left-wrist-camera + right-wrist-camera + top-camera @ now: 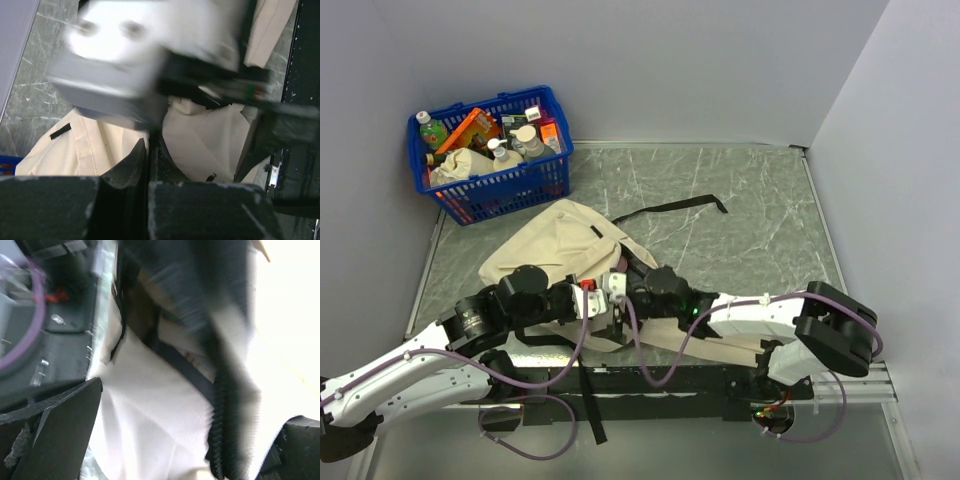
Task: Pack the student bag
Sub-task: Zip the student bag at the center of the board.
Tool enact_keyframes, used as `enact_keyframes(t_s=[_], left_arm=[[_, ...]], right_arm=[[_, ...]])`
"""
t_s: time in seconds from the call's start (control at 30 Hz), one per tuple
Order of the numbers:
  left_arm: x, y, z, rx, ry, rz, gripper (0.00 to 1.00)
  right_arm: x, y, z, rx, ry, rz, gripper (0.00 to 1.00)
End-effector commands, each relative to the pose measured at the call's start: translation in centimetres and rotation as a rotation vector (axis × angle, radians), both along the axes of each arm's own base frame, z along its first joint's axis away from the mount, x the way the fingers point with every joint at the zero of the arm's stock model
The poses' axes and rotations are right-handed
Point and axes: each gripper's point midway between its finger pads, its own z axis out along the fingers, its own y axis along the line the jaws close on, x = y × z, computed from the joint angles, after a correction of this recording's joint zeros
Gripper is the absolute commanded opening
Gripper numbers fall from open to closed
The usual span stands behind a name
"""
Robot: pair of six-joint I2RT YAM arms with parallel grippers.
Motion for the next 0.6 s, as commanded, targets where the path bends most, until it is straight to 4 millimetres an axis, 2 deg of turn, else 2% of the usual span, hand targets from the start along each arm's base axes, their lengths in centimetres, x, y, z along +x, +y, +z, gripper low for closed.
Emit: enact_keyframes(t_s=[0.0, 0.07, 0.13, 0.17, 0.3, 0.43, 0.53, 0.57], left_arm=[[0.1, -1.2, 2.9, -0.090, -0.067, -0.046, 0.01], [0.0, -1.2, 2.8, -0.089, -0.066, -0.050, 0.01], [0.0, -1.2, 2.9, -0.089, -0.069, -0.055, 0.01], [0.0, -1.3, 3.0, -0.087, -0.070, -0.059, 0.01], [0.2, -1.3, 3.3, -0.091, -0.077, -0.057, 0.01], [0.3, -1.5, 3.5, -0.096, -0.071, -0.055, 0.01], [0.3, -1.5, 3.8, -0.102, -0.068, -0.052, 0.01], [0.3, -1.5, 3.9, -0.105, -0.067, -0.053, 0.01]], right_arm=[[-2.8, 1.6, 8.4, 0.213, 0.049, 0.301, 1.00], [-4.6, 1.2, 8.9, 0.211, 0.137, 0.439, 1.00], [-5.3, 0.9, 8.7, 0.196, 0.181, 0.491, 1.00], [-5.8, 0.7, 8.0, 0.168, 0.205, 0.518, 1.00], [-6.1, 0.9, 6.8, 0.147, 0.238, 0.546, 1.00], [-5.1, 2.0, 5.3, 0.121, 0.238, 0.506, 1.00], [-2.8, 3.4, 4.3, 0.131, 0.181, 0.383, 1.00], [-2.2, 3.6, 3.4, 0.126, 0.174, 0.341, 1.00]])
